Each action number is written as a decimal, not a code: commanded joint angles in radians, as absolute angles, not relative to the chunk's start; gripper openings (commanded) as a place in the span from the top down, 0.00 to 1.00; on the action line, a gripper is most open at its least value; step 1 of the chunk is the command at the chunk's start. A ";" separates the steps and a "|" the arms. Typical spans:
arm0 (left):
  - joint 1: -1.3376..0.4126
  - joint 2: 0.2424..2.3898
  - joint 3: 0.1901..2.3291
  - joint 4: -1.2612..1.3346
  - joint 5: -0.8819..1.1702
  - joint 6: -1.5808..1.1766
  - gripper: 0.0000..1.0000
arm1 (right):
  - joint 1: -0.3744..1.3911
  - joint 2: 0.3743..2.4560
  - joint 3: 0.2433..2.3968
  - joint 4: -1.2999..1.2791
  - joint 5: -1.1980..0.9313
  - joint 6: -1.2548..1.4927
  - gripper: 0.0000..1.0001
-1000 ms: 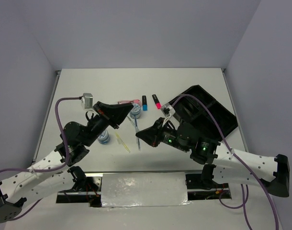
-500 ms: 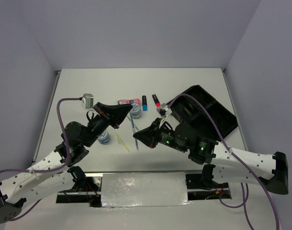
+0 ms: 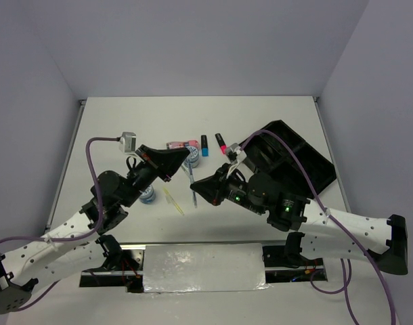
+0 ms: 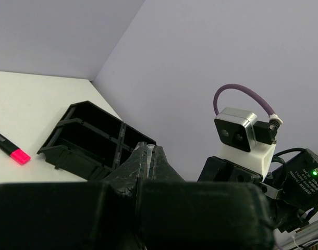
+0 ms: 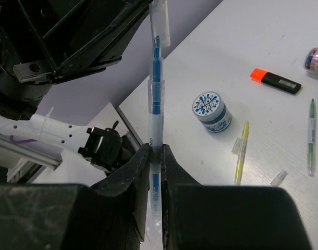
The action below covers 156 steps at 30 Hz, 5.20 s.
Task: Sort the stationery into containers
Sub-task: Close the pen cap on the pen, then place the pen in the storage box.
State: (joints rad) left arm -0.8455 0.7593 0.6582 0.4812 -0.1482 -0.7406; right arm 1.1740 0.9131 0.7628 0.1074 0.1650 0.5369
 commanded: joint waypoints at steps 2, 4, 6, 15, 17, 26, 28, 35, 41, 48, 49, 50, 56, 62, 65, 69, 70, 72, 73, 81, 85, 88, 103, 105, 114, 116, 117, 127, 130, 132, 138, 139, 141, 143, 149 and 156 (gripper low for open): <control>-0.841 0.761 0.666 0.534 -0.138 -0.752 1.00 | 1.183 0.902 0.810 0.118 0.207 0.520 1.00; -0.841 0.758 0.660 0.541 -0.135 -0.759 1.00 | 1.183 0.903 0.811 0.112 0.219 0.520 1.00; -0.841 0.756 0.653 0.546 -0.132 -0.764 1.00 | 1.183 0.907 0.816 0.106 0.230 0.517 1.00; -0.841 0.785 0.650 0.535 -0.107 -0.821 1.00 | 1.181 0.917 0.857 0.124 0.233 0.468 1.00; -0.841 0.788 0.646 0.532 -0.101 -0.831 1.00 | 1.181 0.917 0.871 0.129 0.233 0.462 1.00; -0.841 0.808 0.655 0.505 -0.040 -0.848 0.87 | 1.164 0.873 0.920 0.232 0.246 0.283 1.00; -0.841 0.807 0.670 0.485 -0.040 -0.833 0.75 | 1.164 0.890 0.954 0.206 0.207 0.255 1.00; -0.841 0.776 0.696 0.454 -0.058 -0.782 0.52 | 1.164 0.917 0.945 0.164 0.161 0.273 1.00; -0.841 0.802 0.733 0.446 -0.008 -0.761 0.67 | 1.166 0.930 0.966 0.152 0.161 0.281 1.00; -0.841 0.831 0.729 0.529 0.161 -0.729 1.00 | 1.163 0.965 1.023 0.095 0.193 0.285 0.99; -0.841 0.827 0.721 0.561 0.173 -0.727 1.00 | 1.154 0.968 1.025 0.094 0.167 0.294 0.89; -0.842 0.821 0.703 0.580 0.187 -0.723 1.00 | 1.149 0.969 1.017 0.100 0.154 0.299 0.83; -0.841 0.776 0.661 0.699 0.204 -0.729 1.00 | 1.127 0.974 0.979 0.146 0.064 0.337 0.72; -0.842 0.758 0.669 0.681 0.166 -0.718 1.00 | 1.127 0.977 0.977 0.152 0.043 0.345 1.00; -0.841 0.744 0.683 0.631 0.132 -0.703 1.00 | 1.127 0.974 0.971 0.156 0.034 0.344 1.00; -0.841 0.750 0.722 0.563 0.121 -0.675 0.29 | 1.127 0.960 0.963 0.163 0.034 0.338 1.00; -0.841 0.753 0.742 0.546 0.109 -0.672 0.22 | 1.127 0.957 0.966 0.157 0.035 0.334 1.00; -0.841 0.755 0.762 0.503 0.094 -0.664 0.17 | 1.127 0.956 0.966 0.150 0.032 0.327 1.00; -0.841 0.756 0.785 0.486 0.068 -0.652 0.17 | 1.127 0.956 0.966 0.149 0.031 0.324 1.00; -0.841 0.776 0.900 0.368 0.006 -0.603 0.31 | 1.127 0.956 0.968 0.123 0.021 0.311 1.00; -0.841 0.807 0.914 0.328 0.008 -0.611 0.39 | 1.127 0.956 0.979 0.115 0.023 0.310 1.00; -0.841 0.824 0.911 0.310 0.015 -0.623 0.37 | 1.126 0.965 0.994 0.103 0.025 0.305 1.00; -0.847 0.839 0.805 0.365 0.152 -0.721 1.00 | 1.045 1.031 1.192 0.035 -0.021 0.245 1.00; -0.864 0.842 0.775 0.373 0.158 -0.730 1.00 | 1.017 1.064 1.314 0.005 -0.060 0.230 1.00; -0.950 0.848 0.687 0.339 0.086 -0.720 1.00 | 0.960 1.183 1.571 -0.057 -0.123 0.223 1.00; -0.948 0.815 0.750 0.243 -0.024 -0.695 1.00 | 0.962 1.172 1.485 -0.105 -0.106 0.180 1.00; -0.950 0.810 0.794 0.095 -0.096 -0.668 0.89 | 0.959 1.160 1.395 -0.129 -0.050 0.164 1.00; -0.850 0.982 1.568 -0.736 -0.891 -0.761 0.01 | 0.588 1.025 0.920 -0.294 0.105 0.065 1.00; -0.848 0.899 1.458 -0.636 -0.813 -0.662 0.01 | 0.482 1.118 0.972 -0.400 0.173 0.003 1.00; -0.848 0.844 1.355 -0.614 -0.785 -0.644 0.01 | 0.425 1.169 1.032 -0.475 0.146 -0.081 1.00; -0.847 0.779 1.180 -0.678 -0.743 -0.647 0.01 | 0.216 1.227 1.045 -0.565 0.032 -0.202 1.00; -0.848 0.779 1.166 -0.687 -0.736 -0.641 0.01 | 0.213 1.186 1.017 -0.546 0.069 -0.209 1.00; -0.847 0.781 1.131 -0.709 -0.723 -0.637 0.01 | 0.206 1.135 0.930 -0.481 0.141 -0.222 1.00; -0.847 0.785 1.103 -0.710 -0.713 -0.618 0.01 | 0.201 1.057 0.853 -0.439 0.144 -0.227 1.00; -0.842 0.778 1.052 -0.704 -0.678 -0.592 0.01 | 0.204 1.032 0.868 -0.394 0.017 -0.244 1.00; -0.842 0.729 0.988 -0.658 -0.640 -0.549 0.01 | 0.204 1.291 1.066 -0.348 -0.045 -0.200 1.00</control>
